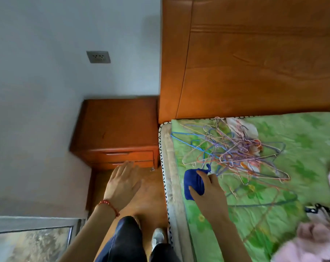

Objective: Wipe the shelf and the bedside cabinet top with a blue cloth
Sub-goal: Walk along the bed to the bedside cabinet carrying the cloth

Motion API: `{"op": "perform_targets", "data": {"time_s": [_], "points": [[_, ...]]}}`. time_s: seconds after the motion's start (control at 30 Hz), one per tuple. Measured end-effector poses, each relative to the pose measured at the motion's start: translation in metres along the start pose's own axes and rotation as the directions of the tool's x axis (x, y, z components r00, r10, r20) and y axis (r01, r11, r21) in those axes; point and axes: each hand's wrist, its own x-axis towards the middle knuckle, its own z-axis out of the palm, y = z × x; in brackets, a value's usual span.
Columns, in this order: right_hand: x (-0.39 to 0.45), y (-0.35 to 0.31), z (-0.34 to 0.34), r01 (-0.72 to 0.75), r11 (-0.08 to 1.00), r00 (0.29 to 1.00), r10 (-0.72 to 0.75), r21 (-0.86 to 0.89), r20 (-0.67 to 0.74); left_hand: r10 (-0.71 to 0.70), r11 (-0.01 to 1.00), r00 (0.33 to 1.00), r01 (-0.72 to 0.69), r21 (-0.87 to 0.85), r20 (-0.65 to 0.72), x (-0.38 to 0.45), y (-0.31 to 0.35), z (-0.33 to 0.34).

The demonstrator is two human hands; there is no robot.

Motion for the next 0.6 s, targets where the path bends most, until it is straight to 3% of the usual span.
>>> {"op": "perform_targets", "data": {"time_s": [0.23, 0.6], "points": [[0.101, -0.044, 0.037, 0.027, 1.0, 0.998, -0.027, -0.004, 0.065, -0.133, 0.991, 0.991, 0.134, -0.014, 0.017, 0.073, -0.078, 0.007], [0.253, -0.103, 0.095, -0.008, 1.0, 0.988, 0.008, 0.001, 0.156, -0.161, 0.987, 0.977, 0.161, 0.01, 0.143, 0.194, -0.18, 0.016]]}}
